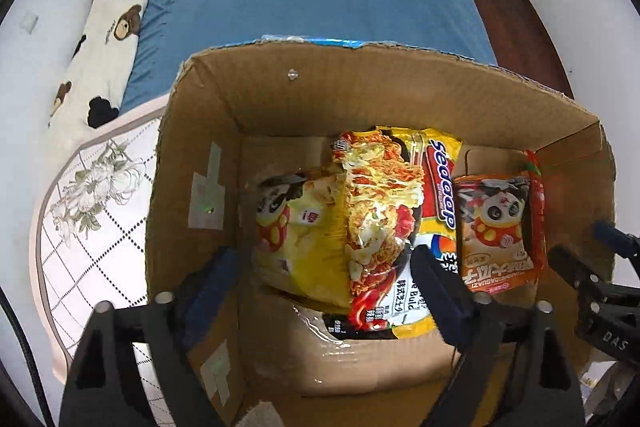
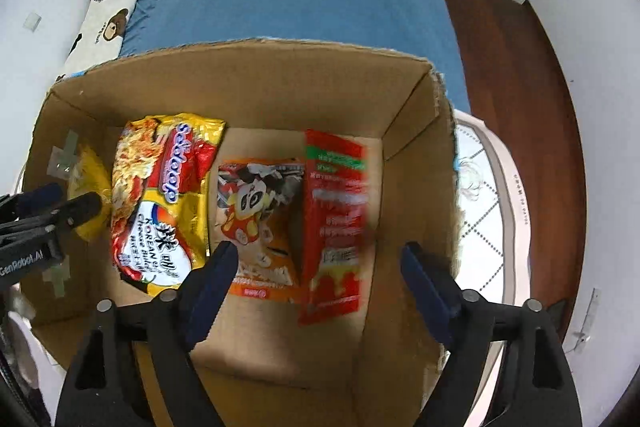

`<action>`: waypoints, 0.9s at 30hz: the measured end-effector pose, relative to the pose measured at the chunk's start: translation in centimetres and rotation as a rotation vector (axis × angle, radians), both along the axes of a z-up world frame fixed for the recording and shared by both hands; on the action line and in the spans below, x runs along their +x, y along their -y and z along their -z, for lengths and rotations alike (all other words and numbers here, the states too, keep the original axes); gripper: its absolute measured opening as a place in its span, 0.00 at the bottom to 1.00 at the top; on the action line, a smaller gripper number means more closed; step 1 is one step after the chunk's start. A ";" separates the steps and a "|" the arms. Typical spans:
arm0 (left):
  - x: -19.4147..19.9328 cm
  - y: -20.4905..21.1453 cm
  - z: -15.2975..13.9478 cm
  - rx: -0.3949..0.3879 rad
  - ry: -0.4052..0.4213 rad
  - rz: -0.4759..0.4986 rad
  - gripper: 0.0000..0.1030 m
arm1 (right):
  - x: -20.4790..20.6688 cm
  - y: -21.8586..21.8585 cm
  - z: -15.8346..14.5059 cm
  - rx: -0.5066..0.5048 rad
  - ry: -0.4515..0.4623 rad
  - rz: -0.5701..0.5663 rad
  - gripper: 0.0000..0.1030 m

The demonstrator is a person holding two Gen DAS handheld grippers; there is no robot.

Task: Organize snacks
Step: 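Lower both packets into the box and open both grippers, then grasp the yellow-white bread bag with the left gripper while the right grasps the white wrapped bar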

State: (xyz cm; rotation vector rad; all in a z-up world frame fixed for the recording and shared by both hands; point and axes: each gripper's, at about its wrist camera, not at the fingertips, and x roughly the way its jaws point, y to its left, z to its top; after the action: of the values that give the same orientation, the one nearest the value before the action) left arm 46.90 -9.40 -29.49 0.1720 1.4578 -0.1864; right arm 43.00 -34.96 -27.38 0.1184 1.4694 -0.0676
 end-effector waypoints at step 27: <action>-9.6 -1.1 -8.1 -0.051 0.257 0.001 0.87 | -8.1 -3.1 -6.0 0.045 0.183 0.039 0.91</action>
State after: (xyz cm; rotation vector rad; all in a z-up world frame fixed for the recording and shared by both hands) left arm 37.26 -8.28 -21.42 0.1496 1.1963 -0.1951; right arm 34.87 -31.84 -21.41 0.1852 1.2867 -0.0543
